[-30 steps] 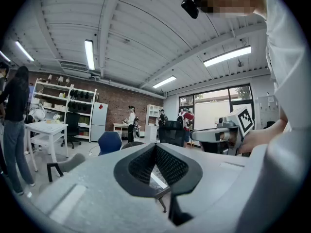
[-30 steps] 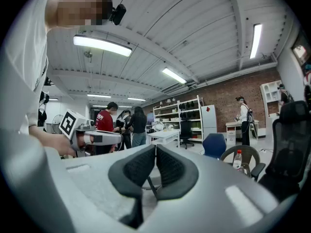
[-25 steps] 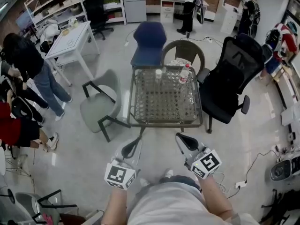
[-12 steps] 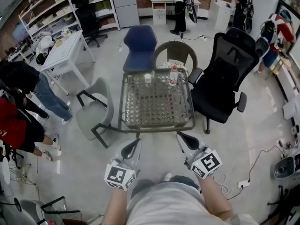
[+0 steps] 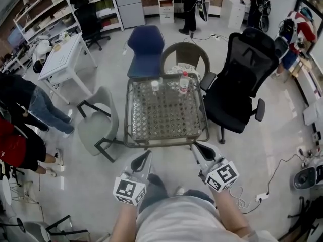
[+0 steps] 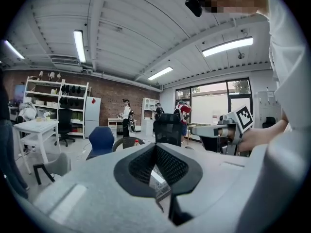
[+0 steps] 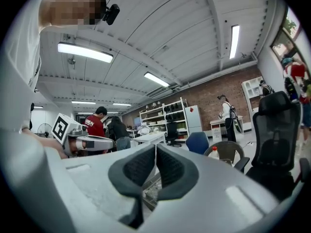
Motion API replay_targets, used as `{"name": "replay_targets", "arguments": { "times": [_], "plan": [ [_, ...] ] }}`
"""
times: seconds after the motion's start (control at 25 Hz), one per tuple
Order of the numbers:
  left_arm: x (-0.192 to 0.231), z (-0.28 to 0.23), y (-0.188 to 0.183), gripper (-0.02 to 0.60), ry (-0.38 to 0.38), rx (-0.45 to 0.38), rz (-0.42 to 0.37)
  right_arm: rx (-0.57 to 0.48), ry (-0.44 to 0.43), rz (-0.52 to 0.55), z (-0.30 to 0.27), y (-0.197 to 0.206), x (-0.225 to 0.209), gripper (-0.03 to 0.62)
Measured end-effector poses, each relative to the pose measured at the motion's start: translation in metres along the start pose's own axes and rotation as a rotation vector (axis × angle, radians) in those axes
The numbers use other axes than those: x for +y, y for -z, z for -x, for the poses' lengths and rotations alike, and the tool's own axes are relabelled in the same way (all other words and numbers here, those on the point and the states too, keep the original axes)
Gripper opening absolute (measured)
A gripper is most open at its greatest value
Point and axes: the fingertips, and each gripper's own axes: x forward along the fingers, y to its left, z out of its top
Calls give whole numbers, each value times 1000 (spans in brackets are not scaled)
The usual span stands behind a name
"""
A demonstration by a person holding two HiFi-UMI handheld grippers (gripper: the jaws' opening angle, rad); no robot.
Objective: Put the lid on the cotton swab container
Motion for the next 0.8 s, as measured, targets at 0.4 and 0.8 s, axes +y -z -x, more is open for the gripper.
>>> {"name": "replay_targets", "arguments": {
  "times": [0.4, 0.8],
  "plan": [
    [115, -57, -4, 8, 64, 28, 12, 48, 39, -13, -114, -3, -17, 11],
    [216, -90, -5, 8, 152, 45, 25, 89, 97, -33, -220, -1, -15, 11]
  ]
}}
